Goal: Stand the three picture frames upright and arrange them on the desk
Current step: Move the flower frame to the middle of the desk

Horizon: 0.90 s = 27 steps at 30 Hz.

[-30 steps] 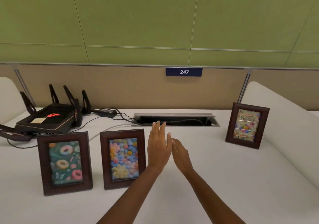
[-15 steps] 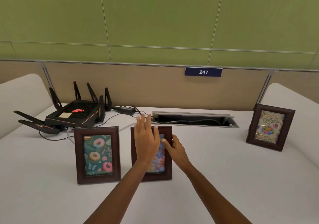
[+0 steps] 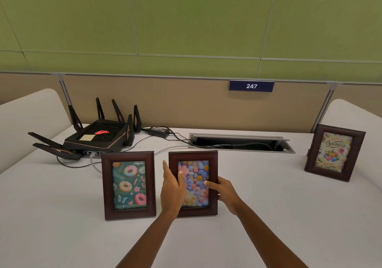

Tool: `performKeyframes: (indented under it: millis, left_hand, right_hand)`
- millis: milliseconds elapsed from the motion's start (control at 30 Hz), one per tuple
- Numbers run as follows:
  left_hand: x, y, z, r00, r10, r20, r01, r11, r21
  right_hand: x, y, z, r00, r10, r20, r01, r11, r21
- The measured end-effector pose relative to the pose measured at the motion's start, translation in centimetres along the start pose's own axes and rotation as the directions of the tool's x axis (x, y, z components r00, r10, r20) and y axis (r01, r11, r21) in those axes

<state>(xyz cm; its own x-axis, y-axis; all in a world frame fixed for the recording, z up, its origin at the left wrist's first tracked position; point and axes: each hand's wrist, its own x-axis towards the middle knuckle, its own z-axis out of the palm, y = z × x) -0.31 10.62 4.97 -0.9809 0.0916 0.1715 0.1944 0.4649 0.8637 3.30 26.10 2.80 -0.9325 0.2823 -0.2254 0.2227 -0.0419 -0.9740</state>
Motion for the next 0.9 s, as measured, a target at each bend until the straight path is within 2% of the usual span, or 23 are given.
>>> performKeyframes:
  millis: [167,333,533,700,900]
  left_hand:
    - [-0.1,-1.9,0.1,0.995,-0.076,0.065,0.078,0.996,-0.034]
    - [0.9,-1.9,0.0,0.981,-0.129,0.146,0.159,0.963,-0.219]
    - [1.9,-0.5,1.7,0.976,-0.151,0.156,0.196,0.922,-0.334]
    - [3.6,1.6,4.0,0.979,-0.131,0.153,0.179,0.916,-0.358]
    - [6.4,3.6,7.6,0.963,-0.101,0.251,0.188,0.917,-0.351]
  right_hand:
    - [0.7,-0.3,-0.5,0.993,0.055,0.103,-0.055,0.998,0.005]
    - [1.3,-0.5,-0.6,0.989,0.059,0.132,-0.061,0.998,0.011]
    - [2.2,-1.2,-2.1,0.993,0.044,0.108,-0.048,0.998,0.033]
    - [3.2,-2.3,-4.4,0.998,0.005,0.055,-0.007,0.999,0.048]
    - [5.6,-3.7,-8.3,1.000,-0.014,-0.027,0.016,0.998,0.064]
